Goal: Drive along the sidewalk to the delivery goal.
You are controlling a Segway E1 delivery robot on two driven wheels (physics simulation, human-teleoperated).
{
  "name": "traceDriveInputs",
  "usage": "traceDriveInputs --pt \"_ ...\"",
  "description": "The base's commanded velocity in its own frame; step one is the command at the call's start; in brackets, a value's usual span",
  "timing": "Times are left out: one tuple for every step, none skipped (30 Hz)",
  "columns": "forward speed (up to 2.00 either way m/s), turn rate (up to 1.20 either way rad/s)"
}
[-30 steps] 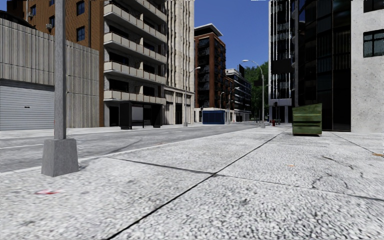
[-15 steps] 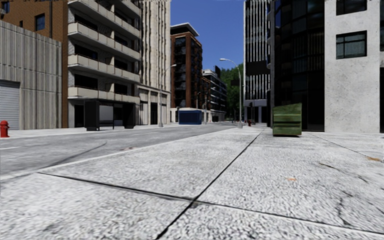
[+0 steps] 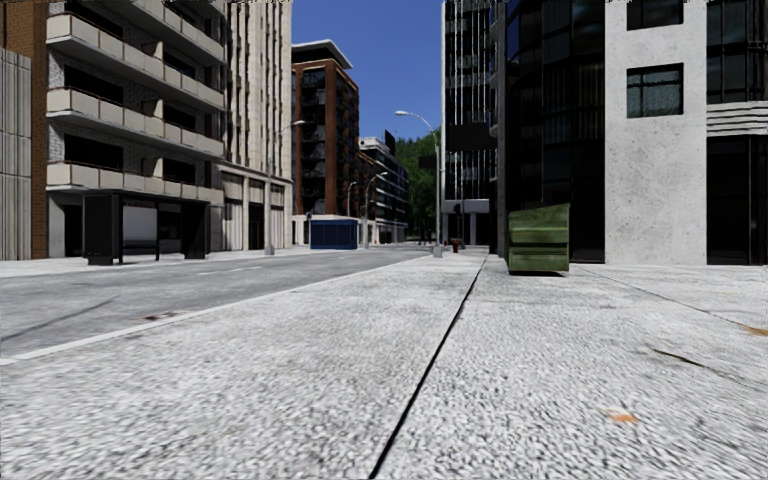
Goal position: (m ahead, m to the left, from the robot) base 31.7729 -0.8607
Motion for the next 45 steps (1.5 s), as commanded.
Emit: traceDriveInputs --pt "2.0 -0.4" --pt "2.0 -0.4" --pt "2.0 -0.4" --pt "2.0 -0.4" --pt "2.0 -0.4" --pt "2.0 -0.4" --pt "2.0 -0.4" --pt "2.0 -0.4" --pt "2.0 -0.4" --pt "2.0 -0.4" --pt "2.0 -0.4" --pt "2.0 -0.4" --pt "2.0 -0.4" --pt "2.0 -0.4" --pt "2.0 -0.4" --pt "2.0 0.0" --pt "2.0 0.0" --pt "2.0 0.0" --pt "2.0 0.0" --pt "2.0 0.0" --pt "2.0 0.0" --pt "2.0 0.0" --pt "2.0 0.0" --pt "2.0 0.0" --pt "2.0 0.0" --pt "2.0 0.0" --pt "2.0 0.0" --pt "2.0 0.0" --pt "2.0 0.0" --pt "2.0 0.0" --pt "2.0 0.0" --pt "2.0 0.0" --pt "2.0 0.0" --pt "2.0 0.0" --pt "2.0 0.0" --pt "2.0 0.0" --pt "2.0 0.0" --pt "2.0 0.0" --pt "2.0 0.0" --pt "2.0 0.0" --pt "2.0 0.0" --pt "2.0 0.0" --pt "2.0 0.0" --pt "2.0 0.0" --pt "2.0 0.0"
